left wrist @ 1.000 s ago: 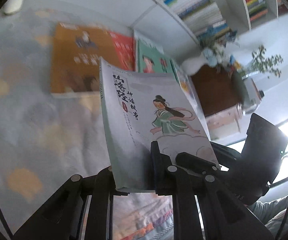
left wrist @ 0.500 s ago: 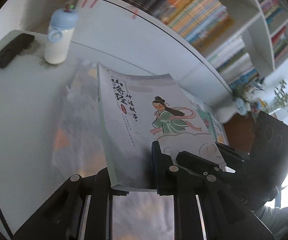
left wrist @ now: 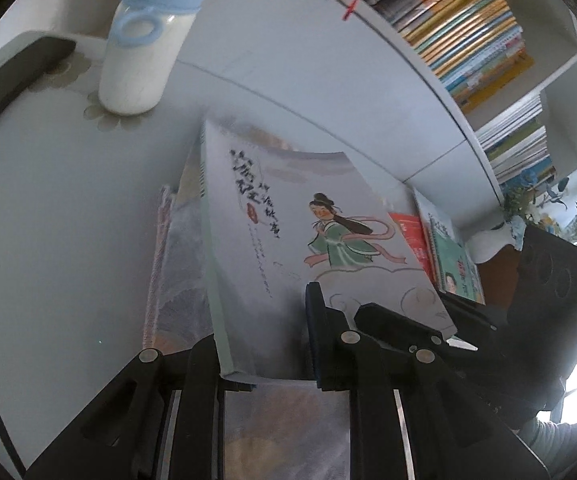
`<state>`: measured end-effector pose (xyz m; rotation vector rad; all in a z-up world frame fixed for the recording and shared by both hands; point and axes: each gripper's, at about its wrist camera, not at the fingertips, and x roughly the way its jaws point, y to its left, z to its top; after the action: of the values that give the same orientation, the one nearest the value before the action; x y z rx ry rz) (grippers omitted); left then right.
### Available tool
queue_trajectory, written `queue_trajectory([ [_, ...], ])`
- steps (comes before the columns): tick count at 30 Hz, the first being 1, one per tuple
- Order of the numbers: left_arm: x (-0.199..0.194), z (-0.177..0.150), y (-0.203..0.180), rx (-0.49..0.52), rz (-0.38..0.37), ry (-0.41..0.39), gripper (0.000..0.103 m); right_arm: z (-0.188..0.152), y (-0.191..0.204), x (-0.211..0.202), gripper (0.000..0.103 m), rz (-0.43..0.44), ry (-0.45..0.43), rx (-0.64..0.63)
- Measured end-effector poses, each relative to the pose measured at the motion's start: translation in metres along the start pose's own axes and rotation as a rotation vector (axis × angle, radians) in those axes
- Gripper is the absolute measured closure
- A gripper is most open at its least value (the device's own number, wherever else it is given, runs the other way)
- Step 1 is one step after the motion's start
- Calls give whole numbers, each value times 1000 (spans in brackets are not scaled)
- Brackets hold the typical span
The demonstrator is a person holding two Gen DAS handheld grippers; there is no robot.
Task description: Organize books
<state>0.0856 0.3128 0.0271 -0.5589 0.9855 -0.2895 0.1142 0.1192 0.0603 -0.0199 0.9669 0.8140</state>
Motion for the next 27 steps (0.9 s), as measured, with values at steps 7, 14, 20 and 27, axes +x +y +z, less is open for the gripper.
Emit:
queue_trajectory([
  [7,6,-21,16,-52,113,65,75,-13,-6,28,71,3,100,63],
  [14,-15,-40,9,-20,250,75,74,-23,-16,21,66,71,154,152],
  [20,-23,-66,-12,7,247,118,74,-61,-15,-20,52,39,153,144],
  [27,13,-101,-73,119,111,232,72,-95,-49,-76,52,-82,103,219],
])
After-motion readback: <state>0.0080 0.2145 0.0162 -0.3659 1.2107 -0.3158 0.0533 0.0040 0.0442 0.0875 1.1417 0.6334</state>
